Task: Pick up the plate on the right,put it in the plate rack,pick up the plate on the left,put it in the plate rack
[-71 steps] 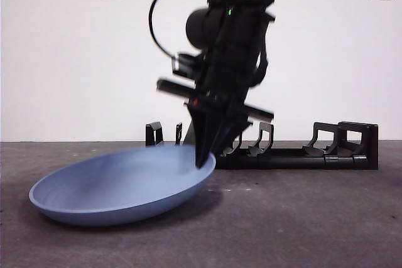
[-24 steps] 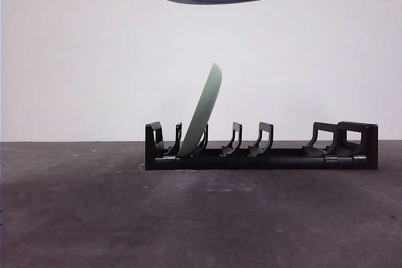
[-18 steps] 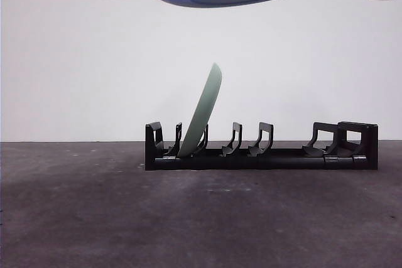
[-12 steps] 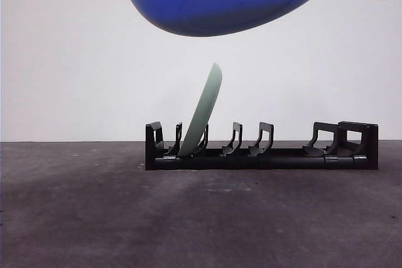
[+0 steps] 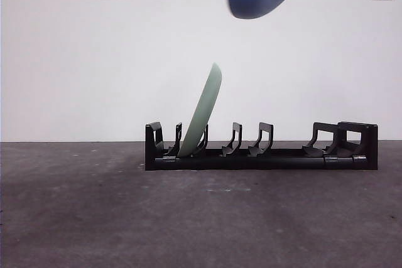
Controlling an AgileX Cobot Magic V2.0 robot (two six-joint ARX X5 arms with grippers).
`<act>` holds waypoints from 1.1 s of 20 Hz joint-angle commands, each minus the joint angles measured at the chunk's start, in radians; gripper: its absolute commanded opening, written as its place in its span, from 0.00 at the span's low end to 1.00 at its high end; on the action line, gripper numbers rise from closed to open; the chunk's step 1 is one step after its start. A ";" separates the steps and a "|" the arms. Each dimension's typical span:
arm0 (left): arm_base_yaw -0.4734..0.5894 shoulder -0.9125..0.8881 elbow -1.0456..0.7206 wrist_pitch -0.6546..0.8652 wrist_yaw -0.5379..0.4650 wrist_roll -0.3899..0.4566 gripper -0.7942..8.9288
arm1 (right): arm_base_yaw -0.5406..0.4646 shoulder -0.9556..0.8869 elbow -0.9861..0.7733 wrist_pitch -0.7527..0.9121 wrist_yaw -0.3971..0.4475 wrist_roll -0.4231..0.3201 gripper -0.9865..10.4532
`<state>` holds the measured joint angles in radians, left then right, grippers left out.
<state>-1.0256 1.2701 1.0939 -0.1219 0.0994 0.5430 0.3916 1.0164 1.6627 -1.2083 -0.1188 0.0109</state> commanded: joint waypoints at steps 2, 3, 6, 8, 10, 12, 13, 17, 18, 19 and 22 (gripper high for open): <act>0.063 0.106 -0.003 0.245 0.016 -0.225 0.07 | 0.000 -0.053 0.002 -0.089 0.004 -0.003 0.39; 0.079 0.137 -0.003 0.310 0.016 -0.276 0.07 | 0.000 -0.067 0.002 -0.121 0.004 -0.003 0.39; 0.134 0.244 -0.002 0.515 0.012 -0.439 0.07 | 0.001 -0.098 0.001 -0.169 -0.004 -0.003 0.39; 0.160 0.315 0.035 0.538 0.012 -0.494 0.07 | 0.001 -0.114 0.001 -0.169 -0.035 0.001 0.39; 0.177 0.388 0.098 0.536 0.008 -0.514 0.07 | 0.001 -0.122 0.001 -0.169 -0.049 0.008 0.39; 0.182 0.455 0.167 0.534 -0.001 -0.522 0.07 | 0.001 -0.123 0.001 -0.169 -0.049 0.008 0.39; 0.183 0.482 0.196 0.530 -0.027 -0.525 0.07 | 0.001 -0.123 0.000 -0.169 -0.049 0.008 0.39; 0.204 0.550 0.238 0.529 -0.066 -0.550 0.07 | 0.001 -0.125 0.000 -0.170 -0.049 0.008 0.39; 0.216 0.562 0.238 0.528 -0.066 -0.561 0.07 | 0.001 -0.125 0.000 -0.170 -0.049 0.008 0.39; 0.225 0.576 0.238 0.528 -0.064 -0.572 0.07 | 0.001 -0.125 0.000 -0.170 -0.049 0.008 0.39; 0.253 0.616 0.238 0.540 -0.047 -0.607 0.07 | 0.001 -0.124 0.000 -0.170 -0.049 0.008 0.39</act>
<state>-0.7723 1.8801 1.3285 0.3904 0.0448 -0.0475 0.3916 0.8944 1.6630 -1.3540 -0.1646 0.0120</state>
